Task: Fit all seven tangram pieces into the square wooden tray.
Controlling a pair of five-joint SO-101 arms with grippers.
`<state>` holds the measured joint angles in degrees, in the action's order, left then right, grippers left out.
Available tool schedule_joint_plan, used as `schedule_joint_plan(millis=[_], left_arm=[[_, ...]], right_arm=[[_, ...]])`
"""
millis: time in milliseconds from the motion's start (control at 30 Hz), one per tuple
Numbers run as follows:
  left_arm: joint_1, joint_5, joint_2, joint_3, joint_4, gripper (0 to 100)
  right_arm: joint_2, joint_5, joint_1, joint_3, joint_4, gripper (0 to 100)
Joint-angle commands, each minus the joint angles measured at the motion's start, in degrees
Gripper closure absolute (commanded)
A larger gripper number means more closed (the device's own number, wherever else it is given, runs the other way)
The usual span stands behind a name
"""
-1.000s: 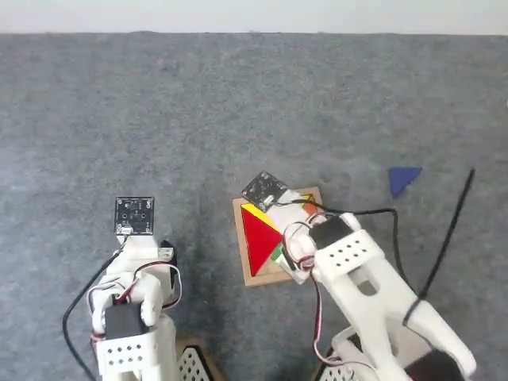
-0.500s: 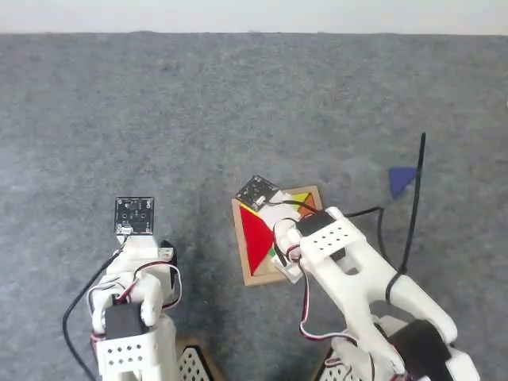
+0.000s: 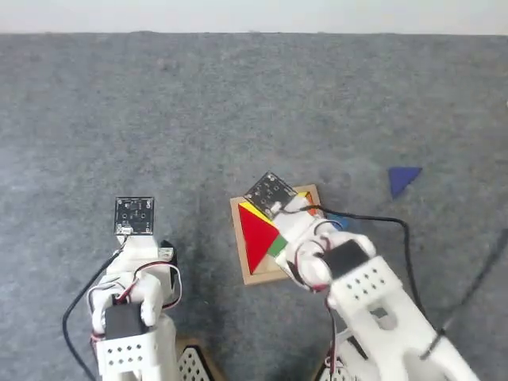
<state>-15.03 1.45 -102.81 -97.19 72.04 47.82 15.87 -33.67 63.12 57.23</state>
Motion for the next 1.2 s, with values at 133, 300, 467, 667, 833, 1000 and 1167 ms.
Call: schedule_joint_plan(millis=[133,300,467,667,833,1000,1167], left_arm=[[-0.26,0.09,-1.14,0.75,0.18,91],[-0.26,0.09,-1.14,0.75,0.18,91],[-0.26,0.09,-1.14,0.75,0.18,91],[-0.26,0.09,-1.14,0.75,0.18,91],[-0.26,0.09,-1.14,0.75,0.18,91],[-0.26,0.09,-1.14,0.75,0.18,91],[-0.26,0.09,-1.14,0.75,0.18,91]], right_arm=[[2.24,-0.18,5.58,-0.7,-0.22,86.1],[-2.95,-0.44,5.58,-1.49,-1.71,86.1],[-6.37,-2.64,7.87,-5.54,-0.04,86.1],[-6.9,-0.88,26.51,-19.34,9.98,86.0],[-9.1,-0.35,38.73,-25.67,7.43,85.8],[-22.46,-2.64,43.74,-35.16,5.32,74.9],[-40.4,-8.26,43.82,-46.95,1.1,72.9]])
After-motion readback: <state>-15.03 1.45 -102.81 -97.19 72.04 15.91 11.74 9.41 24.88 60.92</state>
